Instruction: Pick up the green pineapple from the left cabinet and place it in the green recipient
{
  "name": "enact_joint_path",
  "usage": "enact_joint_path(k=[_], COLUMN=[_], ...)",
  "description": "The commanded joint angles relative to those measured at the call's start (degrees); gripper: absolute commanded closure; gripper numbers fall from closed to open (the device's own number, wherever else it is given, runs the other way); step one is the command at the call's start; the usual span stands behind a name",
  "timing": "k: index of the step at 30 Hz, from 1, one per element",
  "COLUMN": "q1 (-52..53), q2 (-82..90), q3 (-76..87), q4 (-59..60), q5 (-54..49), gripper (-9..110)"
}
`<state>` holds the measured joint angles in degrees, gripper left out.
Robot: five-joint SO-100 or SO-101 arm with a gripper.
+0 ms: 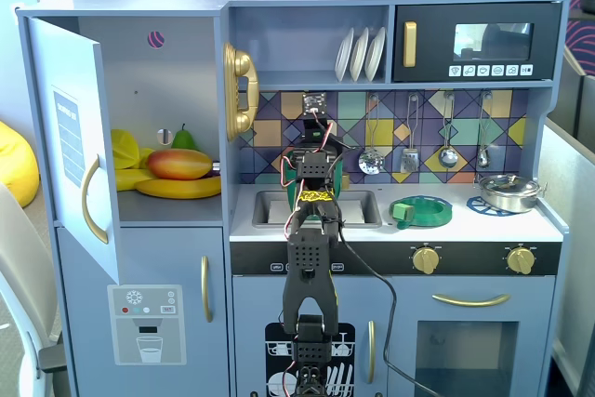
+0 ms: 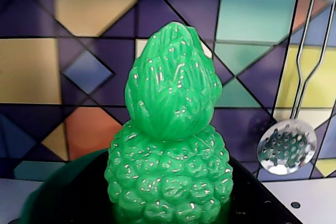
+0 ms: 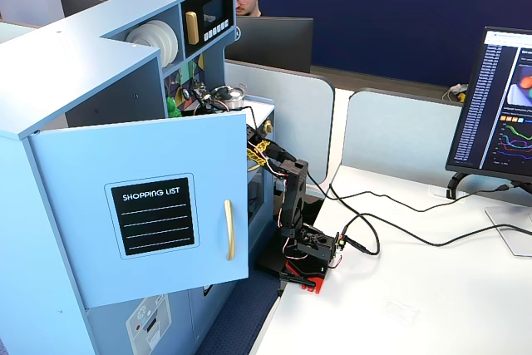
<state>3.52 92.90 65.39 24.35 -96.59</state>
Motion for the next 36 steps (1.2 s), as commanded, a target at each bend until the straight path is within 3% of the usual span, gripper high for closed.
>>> enact_joint_path(k=[1, 4, 6, 12, 26, 36], q1=[-0.4, -1.1, -1.3, -2.2, -2.3, -4.7], q2=[-0.7, -0.2, 0.6, 9.2, 62.2, 80.2], q3=[-6.6, -6.1, -5.0, 2.6, 58.4, 88.6], q4=[-0.2, 0.2, 0.4, 0.5, 16.7, 27.8], q5=[2.8, 5.4, 4.1, 2.8, 3.5, 8.3], gripper=[68, 51, 48, 52, 56, 63])
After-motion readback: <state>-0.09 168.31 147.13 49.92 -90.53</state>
